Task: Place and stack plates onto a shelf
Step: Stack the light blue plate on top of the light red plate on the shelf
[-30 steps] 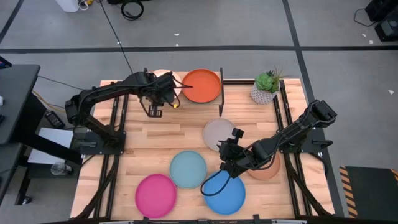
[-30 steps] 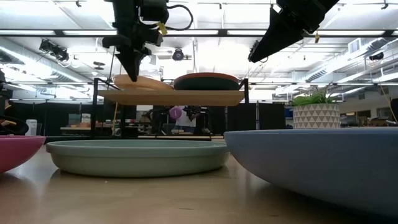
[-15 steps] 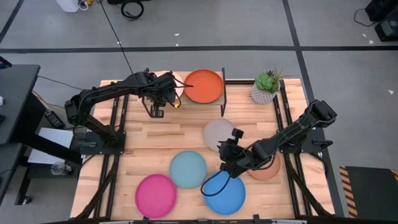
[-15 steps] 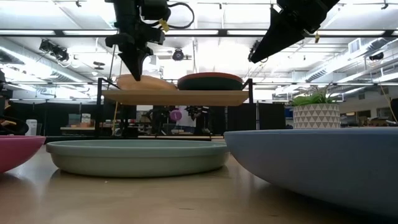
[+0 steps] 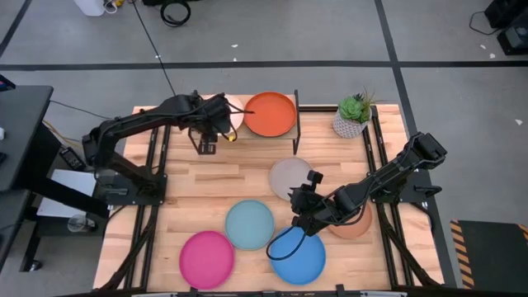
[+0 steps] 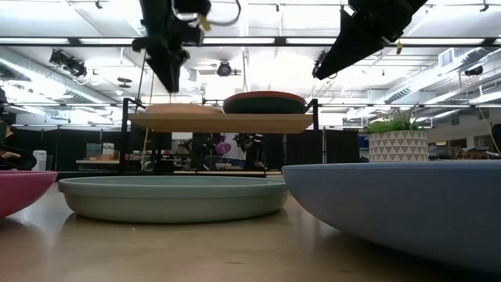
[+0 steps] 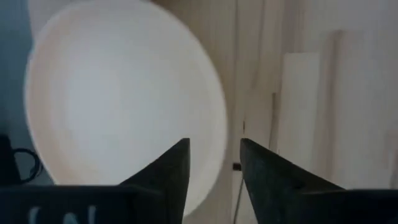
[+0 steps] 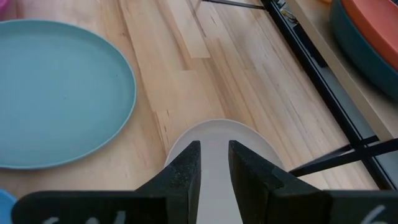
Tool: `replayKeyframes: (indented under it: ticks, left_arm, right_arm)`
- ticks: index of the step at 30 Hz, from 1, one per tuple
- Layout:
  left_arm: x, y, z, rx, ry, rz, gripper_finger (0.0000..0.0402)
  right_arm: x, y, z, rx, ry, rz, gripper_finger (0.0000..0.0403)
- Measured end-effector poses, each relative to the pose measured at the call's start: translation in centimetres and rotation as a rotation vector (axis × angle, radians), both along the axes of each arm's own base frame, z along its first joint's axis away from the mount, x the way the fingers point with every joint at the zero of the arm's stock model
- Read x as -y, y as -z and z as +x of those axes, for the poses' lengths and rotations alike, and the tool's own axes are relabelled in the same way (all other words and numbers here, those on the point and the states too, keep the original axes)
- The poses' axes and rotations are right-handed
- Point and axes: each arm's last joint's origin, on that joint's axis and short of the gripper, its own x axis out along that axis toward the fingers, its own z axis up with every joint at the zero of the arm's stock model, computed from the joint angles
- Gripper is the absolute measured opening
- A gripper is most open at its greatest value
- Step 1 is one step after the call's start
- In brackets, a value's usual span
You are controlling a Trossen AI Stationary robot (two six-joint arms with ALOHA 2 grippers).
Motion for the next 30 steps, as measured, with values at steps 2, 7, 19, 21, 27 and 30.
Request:
replayKeyframes:
  ticks: [2, 7, 19, 21, 27, 30]
  left_arm:
    - [1.2, -0.7, -0.2, 0.045, 0.035, -0.030, 0.0151]
    - [5.9, -1.4, 0.7, 0.168, 0.105, -0.258, 0.0147]
    - [20.0, 7.7, 1.0, 0.122, 0.299, -0.414, 0.0144]
    - [21.3, 8.9, 0.5, 0.131, 0.249, -0.456, 0.0144]
    - [23.0, 12.3, -1.2, 0.067, 0.020, -0.584, 0.0144]
    - [23.3, 13.5, -2.0, 0.045, -0.041, -0.599, 0.0144]
  right_arm:
    - [0.0, 0.0, 0.0, -0.001, -0.001, 0.001, 0.0089]
    - [0.0, 0.0, 0.0, -0.002, -0.001, 0.000, 0.0089]
    - [0.1, 0.1, -0.2, -0.032, -0.002, -0.008, 0.0089]
    - [0.0, 0.1, -0.2, -0.027, -0.007, 0.001, 0.0089]
    - [0.0, 0.1, -0.1, -0.016, -0.007, 0.011, 0.0089]
    - [-0.1, 0.0, 0.0, -0.004, -0.010, 0.016, 0.0089]
